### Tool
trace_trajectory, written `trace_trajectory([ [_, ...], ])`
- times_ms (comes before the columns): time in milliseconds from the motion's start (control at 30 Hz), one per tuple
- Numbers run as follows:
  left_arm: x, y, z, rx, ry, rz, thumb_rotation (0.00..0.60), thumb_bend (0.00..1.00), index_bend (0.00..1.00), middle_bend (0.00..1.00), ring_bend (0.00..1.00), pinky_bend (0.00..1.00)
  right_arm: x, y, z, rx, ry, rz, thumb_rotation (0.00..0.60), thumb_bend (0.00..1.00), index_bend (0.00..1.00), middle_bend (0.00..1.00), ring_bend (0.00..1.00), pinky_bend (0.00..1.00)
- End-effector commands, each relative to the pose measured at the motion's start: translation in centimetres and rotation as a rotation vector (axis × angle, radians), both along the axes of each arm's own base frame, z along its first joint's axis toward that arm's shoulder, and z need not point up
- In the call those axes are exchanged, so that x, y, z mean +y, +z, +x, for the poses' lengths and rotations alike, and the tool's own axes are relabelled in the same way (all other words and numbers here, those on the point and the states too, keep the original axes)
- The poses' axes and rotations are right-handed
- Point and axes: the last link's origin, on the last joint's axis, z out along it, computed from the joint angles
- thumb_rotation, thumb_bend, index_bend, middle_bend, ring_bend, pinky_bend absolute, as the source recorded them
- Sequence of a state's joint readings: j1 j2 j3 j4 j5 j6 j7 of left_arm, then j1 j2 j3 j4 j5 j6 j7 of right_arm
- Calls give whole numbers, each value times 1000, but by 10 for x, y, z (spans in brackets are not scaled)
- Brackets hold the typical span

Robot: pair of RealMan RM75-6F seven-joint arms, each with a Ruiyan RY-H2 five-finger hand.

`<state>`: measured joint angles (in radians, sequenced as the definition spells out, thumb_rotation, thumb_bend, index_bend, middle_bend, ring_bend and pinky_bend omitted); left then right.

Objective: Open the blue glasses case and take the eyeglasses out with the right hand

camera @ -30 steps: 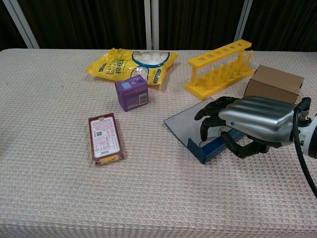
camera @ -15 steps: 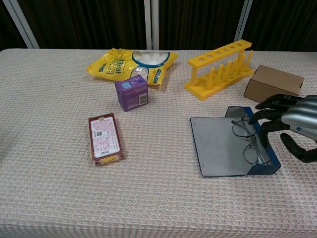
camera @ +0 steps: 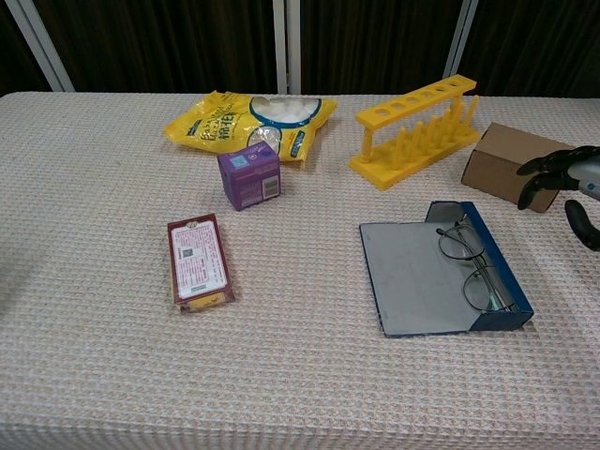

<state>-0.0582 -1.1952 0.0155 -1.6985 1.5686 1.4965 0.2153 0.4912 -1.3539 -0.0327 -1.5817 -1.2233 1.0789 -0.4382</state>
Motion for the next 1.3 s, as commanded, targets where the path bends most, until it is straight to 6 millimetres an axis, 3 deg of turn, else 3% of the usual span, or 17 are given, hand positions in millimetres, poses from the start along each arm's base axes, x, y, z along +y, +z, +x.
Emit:
trace_trajectory([
  [33, 0, 0, -1, -3, 3, 3, 600, 84, 253, 198, 120, 143, -9, -16, 7, 14, 3, 29, 600, 879, 270, 35, 0, 0],
  [167, 0, 1, -2, -3, 5, 5, 600, 84, 253, 198, 120, 143, -13, -32, 21, -11, 23, 70, 600, 885, 268, 24, 0, 0],
  [433, -1, 1, -3, -3, 7, 7, 600, 84, 253, 198, 120, 142, -15, -68, 69, -104, 125, 153, 600, 896, 265, 22, 0, 0],
  [667, -1, 1, -9, -11, 22, 14, 600, 84, 253, 198, 120, 142, 6, -93, 104, -187, 208, 263, 600, 894, 265, 26, 0, 0],
  [733, 0, 1, -11, -12, 26, 12, 600, 84, 253, 198, 120, 141, 13, -93, 107, -203, 221, 283, 600, 849, 265, 33, 0, 0],
  [833, 1, 1, -13, -13, 24, 10, 600, 84, 253, 198, 120, 142, 18, -86, 106, -232, 224, 281, 600, 596, 265, 57, 0, 0],
  [867, 2, 0, -13, -15, 23, 9, 600, 84, 253, 198, 120, 142, 17, -82, 103, -237, 221, 266, 600, 454, 265, 69, 0, 0],
  [1000, 3, -1, -14, -21, 18, 5, 600, 84, 253, 198, 120, 142, 7, -73, 93, -222, 193, 217, 600, 233, 263, 84, 0, 0],
  [1133, 2, -4, -14, -25, 13, -1, 600, 84, 253, 198, 120, 142, -2, -75, 91, -208, 172, 216, 600, 216, 294, 103, 0, 0],
  [1300, -1, -1, -17, -24, 24, 10, 600, 84, 253, 199, 120, 142, -7, -79, 93, -207, 159, 225, 600, 321, 355, 132, 0, 0],
])
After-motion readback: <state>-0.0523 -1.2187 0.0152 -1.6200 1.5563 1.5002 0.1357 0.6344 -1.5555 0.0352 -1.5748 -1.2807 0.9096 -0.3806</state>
